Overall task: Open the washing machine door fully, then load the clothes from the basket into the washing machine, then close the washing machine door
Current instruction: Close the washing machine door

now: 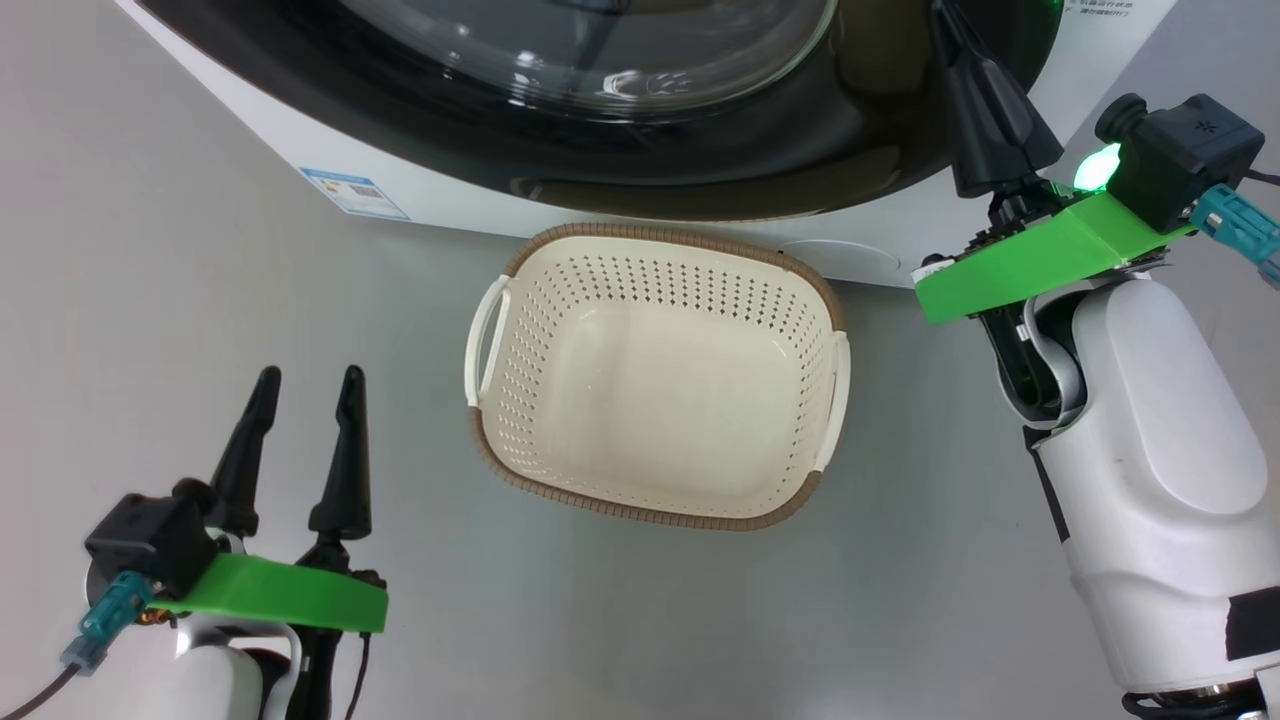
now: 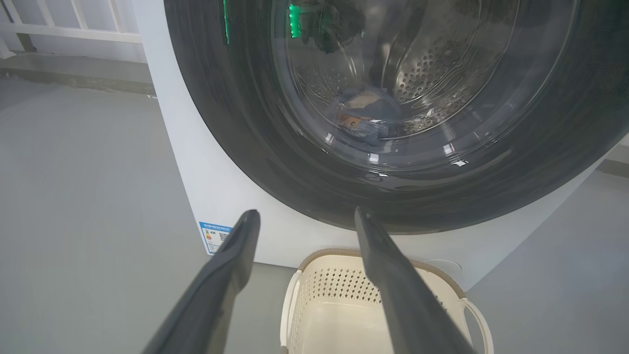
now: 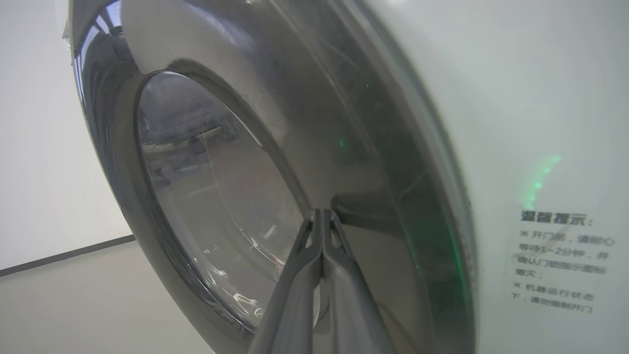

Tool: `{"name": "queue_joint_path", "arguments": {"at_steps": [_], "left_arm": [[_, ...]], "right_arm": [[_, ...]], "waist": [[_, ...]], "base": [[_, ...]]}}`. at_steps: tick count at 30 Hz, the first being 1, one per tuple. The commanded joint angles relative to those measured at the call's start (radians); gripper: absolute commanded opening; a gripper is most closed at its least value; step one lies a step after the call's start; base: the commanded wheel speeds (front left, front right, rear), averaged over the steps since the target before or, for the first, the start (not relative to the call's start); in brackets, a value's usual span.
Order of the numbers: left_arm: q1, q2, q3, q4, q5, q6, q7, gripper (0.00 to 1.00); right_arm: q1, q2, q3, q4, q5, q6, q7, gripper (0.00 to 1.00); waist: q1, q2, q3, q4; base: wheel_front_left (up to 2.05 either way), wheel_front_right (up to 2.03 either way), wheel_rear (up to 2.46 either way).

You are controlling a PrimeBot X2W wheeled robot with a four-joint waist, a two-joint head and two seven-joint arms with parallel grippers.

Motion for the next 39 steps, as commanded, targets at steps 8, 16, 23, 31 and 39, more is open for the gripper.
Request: {"name": "queue_joint_path", "arguments": {"at_steps": [8,16,23,31,39], "left_arm": [[-0.001,0.034,0.046,0.0,-0.012,-0.001,-0.006,1.0],[0.032,0.043,0.069,0.019,-0.02,-0.001,-0.006,1.0],[0.061,0.06,0.091,0.032,-0.027,-0.001,-0.006,1.0],[0.104,0.083,0.111,0.048,-0.027,-0.001,-0.006,1.0],[0.137,0.104,0.134,0.065,-0.044,-0.001,-0.006,1.0]], "right_arm": [[0.046,0.019,0.047,-0.028,0.012,0.0,-0.005,0.0],[0.143,0.035,0.071,-0.032,0.022,0.0,-0.005,0.78],[0.237,0.039,0.088,-0.036,0.021,0.0,-0.005,1.0],[0.346,0.039,0.077,-0.047,0.023,0.0,-0.005,1.0],[0.437,0.026,0.061,-0.068,0.025,0.0,-0.005,1.0]], "waist": [[0.0,0.0,-0.041,-0.015],[0.0,0.0,-0.088,-0.044],[0.0,0.0,-0.135,-0.078],[0.0,0.0,-0.188,-0.129],[0.0,0.0,-0.221,-0.191]], "base": [[0.0,0.0,0.0],[0.0,0.0,0.0],[0.0,0.0,0.0],[0.0,0.0,0.0],[0.0,0.0,0.0]]}}
